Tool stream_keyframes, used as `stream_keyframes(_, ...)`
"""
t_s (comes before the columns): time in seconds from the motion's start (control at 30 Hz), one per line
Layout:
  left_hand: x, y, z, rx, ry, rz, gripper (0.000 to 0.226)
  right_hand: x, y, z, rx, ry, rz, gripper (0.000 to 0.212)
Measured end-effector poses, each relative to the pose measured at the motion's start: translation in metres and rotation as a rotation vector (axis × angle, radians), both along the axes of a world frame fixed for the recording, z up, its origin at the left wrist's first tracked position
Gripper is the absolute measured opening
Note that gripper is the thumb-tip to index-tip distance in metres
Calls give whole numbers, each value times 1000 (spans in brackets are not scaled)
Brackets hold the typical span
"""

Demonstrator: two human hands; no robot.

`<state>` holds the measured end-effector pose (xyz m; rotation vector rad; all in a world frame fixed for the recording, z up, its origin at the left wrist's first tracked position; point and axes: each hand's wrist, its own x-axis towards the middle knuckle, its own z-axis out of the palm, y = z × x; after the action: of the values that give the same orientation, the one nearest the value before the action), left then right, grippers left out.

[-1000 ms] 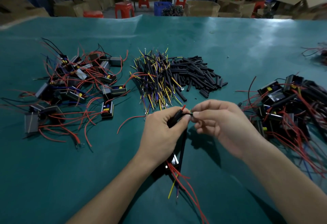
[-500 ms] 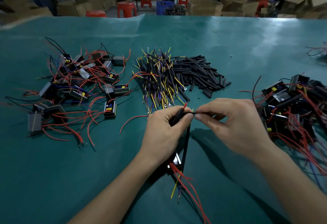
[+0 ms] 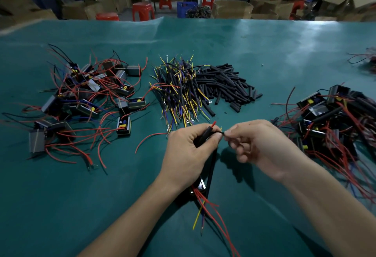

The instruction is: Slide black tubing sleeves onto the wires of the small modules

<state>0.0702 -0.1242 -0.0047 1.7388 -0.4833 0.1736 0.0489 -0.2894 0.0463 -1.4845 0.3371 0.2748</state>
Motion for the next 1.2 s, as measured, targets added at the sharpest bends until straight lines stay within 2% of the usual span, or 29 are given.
stream_keyframes(0.13,0,1,2,-10,-14,-10,13,3,1,-1,361,232,5,7)
stream_keyframes(0.2,0,1,3,-22,-12,-14,13,2,4,0,390,220,-2,10)
stream_keyframes(0.27,0,2,3,-24,-1,-5,13,0,5,-2,164,20,-23,19)
stream_keyframes(0.37,1,2,4,-55,41,1,11,-5,0,-4,-581,-583,-32,12)
stream_keyframes(0.4,1,2,4,-67,55,-3,11,-6,-3,-4,-764,-756,-18,9)
stream_keyframes(0.47,1,2,5,-58,72,-13,13,-6,-8,-4,-910,-944,42,7)
stream_keyframes(0.63,1,3,5,-48,72,-10,12,-3,-10,-9,-1055,-1048,109,3)
stream_keyframes(0.73,1,2,6,-39,71,-11,11,-3,-9,-8,-1108,-1028,139,2)
stream_keyframes(0.8,1,2,5,-36,72,-15,12,-4,-7,-7,-1124,-948,127,7)
stream_keyframes(0.87,0,2,5,-20,56,-11,11,-3,-6,-6,-978,-742,109,15)
stream_keyframes(1.0,-2,1,5,-32,39,-40,14,0,-9,-3,-252,-271,123,19)
stream_keyframes(1.07,-1,2,6,-62,50,-54,10,1,-10,-3,-81,-200,102,17)
stream_keyframes(1.13,1,3,7,-91,75,-72,9,3,-8,-5,24,-216,36,17)
stream_keyframes(1.2,1,3,8,-112,94,-108,10,5,-6,-9,108,-223,46,27)
